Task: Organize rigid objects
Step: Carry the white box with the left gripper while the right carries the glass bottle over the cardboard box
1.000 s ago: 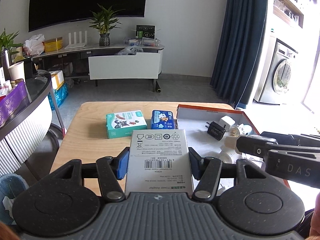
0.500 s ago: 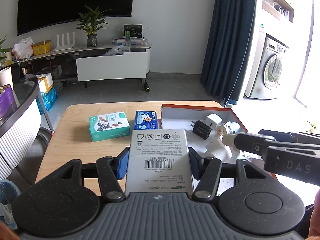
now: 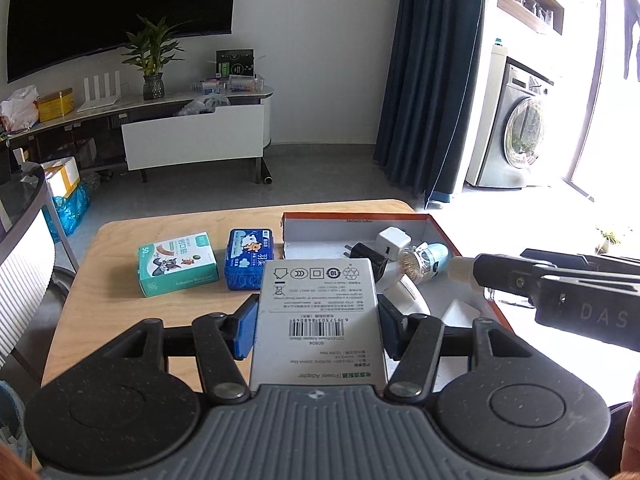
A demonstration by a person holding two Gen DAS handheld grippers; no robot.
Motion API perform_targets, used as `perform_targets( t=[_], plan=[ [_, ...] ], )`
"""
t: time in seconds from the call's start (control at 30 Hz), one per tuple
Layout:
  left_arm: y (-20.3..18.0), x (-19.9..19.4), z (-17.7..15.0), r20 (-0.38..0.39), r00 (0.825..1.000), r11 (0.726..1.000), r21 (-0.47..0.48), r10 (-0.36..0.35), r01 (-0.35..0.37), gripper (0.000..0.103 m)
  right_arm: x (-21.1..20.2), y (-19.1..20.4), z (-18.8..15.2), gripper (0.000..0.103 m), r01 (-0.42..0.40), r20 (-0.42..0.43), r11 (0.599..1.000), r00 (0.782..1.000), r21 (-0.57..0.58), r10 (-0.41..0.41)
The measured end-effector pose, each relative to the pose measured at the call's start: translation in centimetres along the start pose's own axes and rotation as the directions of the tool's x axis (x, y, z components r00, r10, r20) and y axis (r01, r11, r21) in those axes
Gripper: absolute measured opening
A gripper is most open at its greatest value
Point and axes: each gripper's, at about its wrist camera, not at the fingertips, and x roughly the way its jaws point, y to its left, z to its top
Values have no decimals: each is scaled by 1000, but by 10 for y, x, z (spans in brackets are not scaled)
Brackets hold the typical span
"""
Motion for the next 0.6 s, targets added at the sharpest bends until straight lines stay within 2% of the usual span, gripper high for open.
perform_targets(
  t=[0.6],
  plan=[
    [-20, 17, 10, -12, 999, 999, 35, -36, 36, 59, -2, -18, 4, 60, 37, 18, 999, 999, 26, -37]
  ],
)
